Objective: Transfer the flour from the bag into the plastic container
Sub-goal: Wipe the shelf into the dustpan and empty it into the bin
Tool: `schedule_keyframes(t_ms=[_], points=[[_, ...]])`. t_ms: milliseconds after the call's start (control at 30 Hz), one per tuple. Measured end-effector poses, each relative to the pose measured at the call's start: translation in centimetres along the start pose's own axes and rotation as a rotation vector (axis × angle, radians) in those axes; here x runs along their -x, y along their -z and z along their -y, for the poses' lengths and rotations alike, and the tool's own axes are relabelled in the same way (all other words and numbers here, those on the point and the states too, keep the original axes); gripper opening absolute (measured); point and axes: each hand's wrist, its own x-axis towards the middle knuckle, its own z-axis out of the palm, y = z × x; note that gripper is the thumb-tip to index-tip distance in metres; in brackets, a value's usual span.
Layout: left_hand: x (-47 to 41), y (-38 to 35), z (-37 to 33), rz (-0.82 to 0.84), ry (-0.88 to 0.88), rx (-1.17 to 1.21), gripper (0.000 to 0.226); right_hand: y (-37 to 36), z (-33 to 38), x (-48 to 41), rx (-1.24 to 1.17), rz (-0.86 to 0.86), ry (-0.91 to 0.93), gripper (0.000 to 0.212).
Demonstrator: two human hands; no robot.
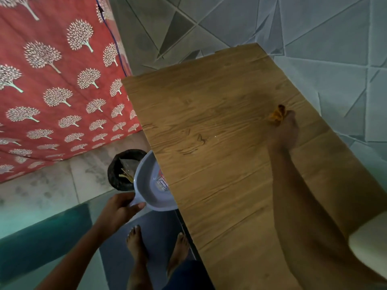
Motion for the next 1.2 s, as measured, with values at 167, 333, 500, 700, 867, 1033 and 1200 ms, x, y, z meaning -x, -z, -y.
schedule_keyframes(t_ms=[167, 333, 500, 700, 867, 1033, 1200], points=[[-0.7, -0.2, -0.6, -0.031, 0.018, -0.011, 0.036, -4.8, 5.5, 8.0, 0.134, 0.116, 0.399, 0.039], [-0.5, -0.1, -1.7, -0.071, 0.045, -0.026, 0.037, -3.5, 9.7, 22.8, -0.112, 0.488, 0.668, 0.047], [-0.4, 0.8, -2.1, -0.061, 0.022, -0.037, 0.029, -0.6, 10.1, 24.5, -0.403, 0.809, 0.638, 0.040], [-0.5, 0.8, -2.1, -0.058, 0.041, -0.008, 0.031, 2.1, 8.8, 14.8, -0.705, 0.486, 0.135, 0.031], [-0.4, 0.8, -2.0, -0.048, 0.042, 0.039, 0.029, 0.0, 7.1, 3.5, -0.295, 0.183, 0.198, 0.036], [-0.7, 0.8, -2.0, -0.047, 0.023, 0.007, 0.027, -4.5, 7.7, 0.7, -0.062, 0.400, 0.281, 0.049], [-0.6, 1.2, -2.7, -0.049, 0.013, -0.005, 0.025, -5.2, 11.7, 11.0, -0.152, 0.545, 0.550, 0.045]])
